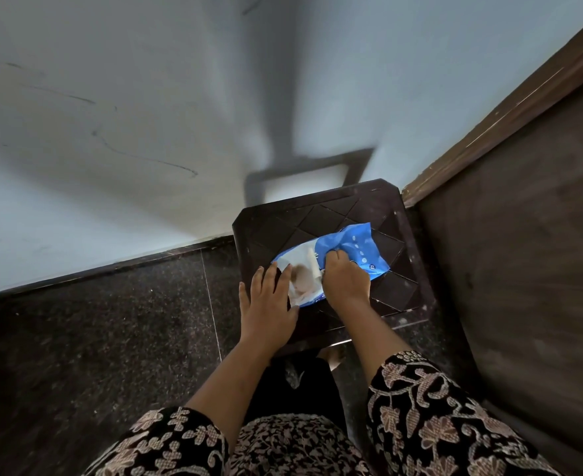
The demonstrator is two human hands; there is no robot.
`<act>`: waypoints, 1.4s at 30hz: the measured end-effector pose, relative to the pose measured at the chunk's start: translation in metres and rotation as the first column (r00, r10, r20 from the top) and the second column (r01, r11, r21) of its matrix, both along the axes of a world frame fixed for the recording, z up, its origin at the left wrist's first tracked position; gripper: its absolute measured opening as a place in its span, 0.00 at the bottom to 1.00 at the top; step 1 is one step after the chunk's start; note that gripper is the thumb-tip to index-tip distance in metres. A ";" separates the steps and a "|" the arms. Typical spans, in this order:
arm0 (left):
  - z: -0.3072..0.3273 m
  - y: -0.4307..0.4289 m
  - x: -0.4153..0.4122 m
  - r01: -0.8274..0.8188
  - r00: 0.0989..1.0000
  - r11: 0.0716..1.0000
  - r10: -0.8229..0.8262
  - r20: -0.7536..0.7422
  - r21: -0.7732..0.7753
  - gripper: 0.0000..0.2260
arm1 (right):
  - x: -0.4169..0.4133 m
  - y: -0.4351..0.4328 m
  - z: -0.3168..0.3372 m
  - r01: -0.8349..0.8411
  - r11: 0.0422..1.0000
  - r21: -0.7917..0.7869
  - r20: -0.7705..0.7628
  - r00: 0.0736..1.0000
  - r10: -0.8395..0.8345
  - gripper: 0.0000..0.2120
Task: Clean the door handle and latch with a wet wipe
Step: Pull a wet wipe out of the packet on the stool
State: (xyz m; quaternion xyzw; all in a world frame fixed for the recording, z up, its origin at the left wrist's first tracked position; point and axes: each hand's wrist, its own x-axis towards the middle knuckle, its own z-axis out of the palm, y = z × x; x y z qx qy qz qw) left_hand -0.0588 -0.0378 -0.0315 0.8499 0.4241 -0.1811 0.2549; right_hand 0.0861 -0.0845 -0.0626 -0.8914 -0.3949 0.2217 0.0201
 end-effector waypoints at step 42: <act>0.207 0.025 0.071 0.159 0.650 0.667 0.484 0.586 -0.727 0.10 | 0.023 -0.038 0.271 0.962 0.159 0.220 -0.975 0.215 0.051 0.07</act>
